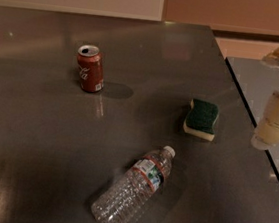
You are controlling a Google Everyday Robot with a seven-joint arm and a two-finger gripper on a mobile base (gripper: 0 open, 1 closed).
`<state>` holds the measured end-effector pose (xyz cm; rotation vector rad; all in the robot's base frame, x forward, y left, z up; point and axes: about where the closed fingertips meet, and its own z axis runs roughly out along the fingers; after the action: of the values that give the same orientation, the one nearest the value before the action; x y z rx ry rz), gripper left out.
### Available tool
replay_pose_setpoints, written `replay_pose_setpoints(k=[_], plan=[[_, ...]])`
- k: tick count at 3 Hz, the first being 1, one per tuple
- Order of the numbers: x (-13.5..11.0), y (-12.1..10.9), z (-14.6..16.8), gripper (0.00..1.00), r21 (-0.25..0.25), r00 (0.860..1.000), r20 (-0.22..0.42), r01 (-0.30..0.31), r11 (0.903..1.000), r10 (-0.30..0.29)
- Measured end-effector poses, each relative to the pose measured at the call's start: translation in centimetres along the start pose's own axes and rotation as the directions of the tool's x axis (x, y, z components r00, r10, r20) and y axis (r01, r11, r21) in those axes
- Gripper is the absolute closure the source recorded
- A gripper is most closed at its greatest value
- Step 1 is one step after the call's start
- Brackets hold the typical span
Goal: Place water bottle upright
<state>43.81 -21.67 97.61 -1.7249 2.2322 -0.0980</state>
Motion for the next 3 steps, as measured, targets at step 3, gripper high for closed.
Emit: replay_pose_setpoints(k=[3], plan=[[-4.4, 2.3, 0.1, 0.0, -0.009, 0.964, 0.076, 0.258, 0.9662, -0.256]])
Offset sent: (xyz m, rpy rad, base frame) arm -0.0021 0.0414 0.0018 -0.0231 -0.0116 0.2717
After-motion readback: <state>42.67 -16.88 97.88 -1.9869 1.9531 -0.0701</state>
